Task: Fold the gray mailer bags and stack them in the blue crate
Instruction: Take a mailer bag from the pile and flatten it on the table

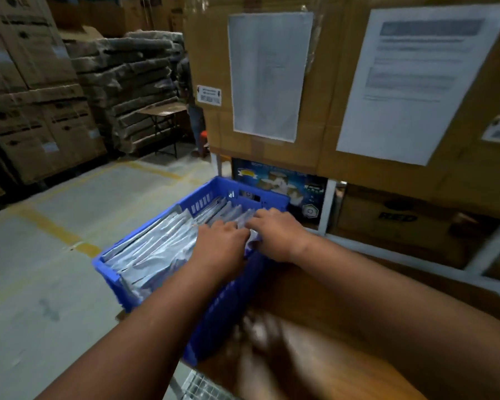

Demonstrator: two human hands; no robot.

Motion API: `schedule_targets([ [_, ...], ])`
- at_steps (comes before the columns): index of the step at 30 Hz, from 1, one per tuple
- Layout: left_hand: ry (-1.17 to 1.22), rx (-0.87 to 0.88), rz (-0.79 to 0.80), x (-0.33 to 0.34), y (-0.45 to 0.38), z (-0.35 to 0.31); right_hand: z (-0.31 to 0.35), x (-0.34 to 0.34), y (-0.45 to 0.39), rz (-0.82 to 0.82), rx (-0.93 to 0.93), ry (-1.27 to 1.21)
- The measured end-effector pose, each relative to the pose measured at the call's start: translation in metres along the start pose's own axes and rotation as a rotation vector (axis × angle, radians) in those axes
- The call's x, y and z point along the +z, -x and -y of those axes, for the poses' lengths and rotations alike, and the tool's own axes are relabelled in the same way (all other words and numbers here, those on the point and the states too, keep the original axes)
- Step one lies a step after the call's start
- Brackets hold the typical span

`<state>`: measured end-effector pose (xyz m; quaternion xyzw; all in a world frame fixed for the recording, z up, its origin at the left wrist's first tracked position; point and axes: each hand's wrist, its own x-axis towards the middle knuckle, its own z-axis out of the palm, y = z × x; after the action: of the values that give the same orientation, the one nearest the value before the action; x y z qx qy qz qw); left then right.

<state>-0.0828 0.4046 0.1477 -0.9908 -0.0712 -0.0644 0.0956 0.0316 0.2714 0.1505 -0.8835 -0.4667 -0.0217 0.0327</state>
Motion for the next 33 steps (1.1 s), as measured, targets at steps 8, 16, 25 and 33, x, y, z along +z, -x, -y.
schedule_targets([
  [8,0.088,0.283,0.049,0.009,-0.029,-0.152,-0.103,0.026,0.152,0.065,0.277,0.003],
  [16,0.134,0.471,0.276,0.060,-0.035,-0.278,-0.176,0.098,0.289,0.245,0.576,-0.100],
  [25,0.139,0.538,0.607,0.130,-0.050,-0.342,-0.210,0.163,0.331,0.386,0.667,-0.261],
  [33,0.179,0.526,0.489,0.137,-0.006,-0.332,-0.199,0.171,0.361,0.290,0.585,-0.234],
])
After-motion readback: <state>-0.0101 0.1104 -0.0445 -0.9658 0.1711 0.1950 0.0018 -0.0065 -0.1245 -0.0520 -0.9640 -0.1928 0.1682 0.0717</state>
